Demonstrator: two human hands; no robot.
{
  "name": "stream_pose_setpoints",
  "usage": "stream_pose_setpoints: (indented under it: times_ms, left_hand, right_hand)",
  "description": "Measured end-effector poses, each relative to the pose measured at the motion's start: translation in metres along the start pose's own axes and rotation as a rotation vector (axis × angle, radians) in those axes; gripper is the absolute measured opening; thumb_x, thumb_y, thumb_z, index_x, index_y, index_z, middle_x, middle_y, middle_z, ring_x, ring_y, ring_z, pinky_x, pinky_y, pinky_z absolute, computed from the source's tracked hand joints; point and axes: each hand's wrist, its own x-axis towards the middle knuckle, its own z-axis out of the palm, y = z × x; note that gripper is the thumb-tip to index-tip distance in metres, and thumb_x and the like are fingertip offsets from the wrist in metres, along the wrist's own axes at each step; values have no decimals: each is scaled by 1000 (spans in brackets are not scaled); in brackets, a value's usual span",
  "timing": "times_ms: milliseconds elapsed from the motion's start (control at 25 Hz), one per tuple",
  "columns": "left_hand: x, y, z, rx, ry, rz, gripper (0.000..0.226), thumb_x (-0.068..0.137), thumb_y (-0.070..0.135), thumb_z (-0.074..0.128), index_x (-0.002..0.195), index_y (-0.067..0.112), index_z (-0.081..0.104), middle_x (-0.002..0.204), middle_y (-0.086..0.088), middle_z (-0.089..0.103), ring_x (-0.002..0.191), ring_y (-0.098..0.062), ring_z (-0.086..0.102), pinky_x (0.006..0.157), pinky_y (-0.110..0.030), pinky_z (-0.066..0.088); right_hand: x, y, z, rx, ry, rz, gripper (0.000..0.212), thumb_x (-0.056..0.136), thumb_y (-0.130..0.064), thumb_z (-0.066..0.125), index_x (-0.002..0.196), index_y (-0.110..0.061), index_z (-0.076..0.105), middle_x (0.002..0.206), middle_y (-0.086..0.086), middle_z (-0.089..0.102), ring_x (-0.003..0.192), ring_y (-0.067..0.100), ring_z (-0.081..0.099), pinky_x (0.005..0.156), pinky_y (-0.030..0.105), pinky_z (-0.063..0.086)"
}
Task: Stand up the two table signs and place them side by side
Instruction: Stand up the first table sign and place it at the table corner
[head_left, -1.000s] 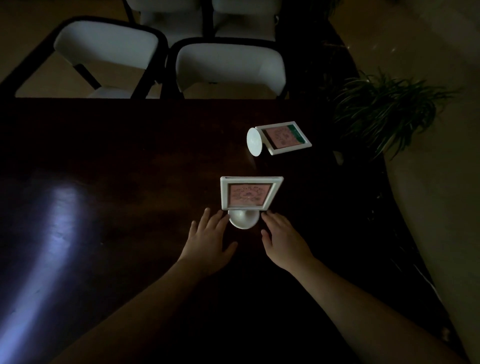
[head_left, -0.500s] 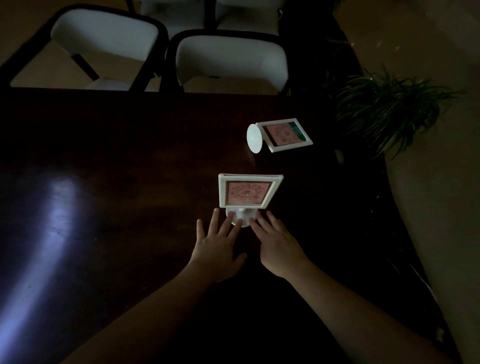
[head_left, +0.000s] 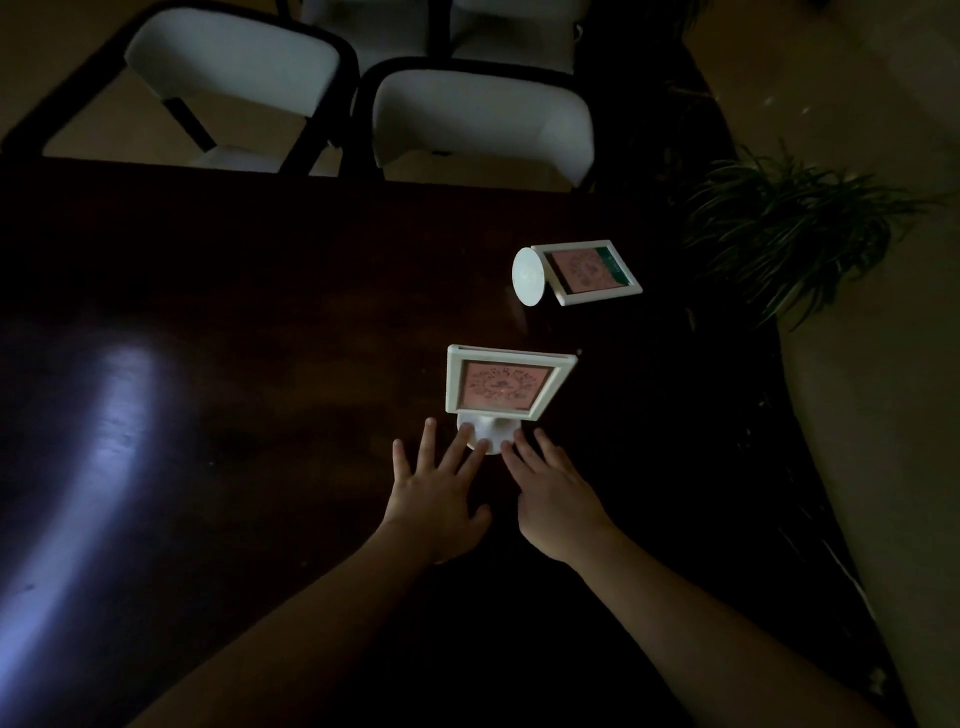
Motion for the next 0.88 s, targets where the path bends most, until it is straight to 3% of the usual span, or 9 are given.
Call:
stream_pose_setpoints:
  times_ms: [560,880]
  left_hand:
    - [-45,-64,15,-39,10,1,86,81,74,17,154,36,-10,162,6,-23,140,-37,-36,109,-71,-12]
    - [-81,-110,19,-24,5,-2,84,83,72,16,153,37,-13,162,6,-25,140,-37,-36,110,-72,-11]
  right_hand:
    - [-1,-79,12,-34,-14,1,70,97,-22,43,158,-19,9,168,4,5,153,25,-6,121,43,3]
    - [2,-133,26,-29,-5,0,61,104,-38,33,158,-20,12,168,3,7,153,24,-3,123,48,9]
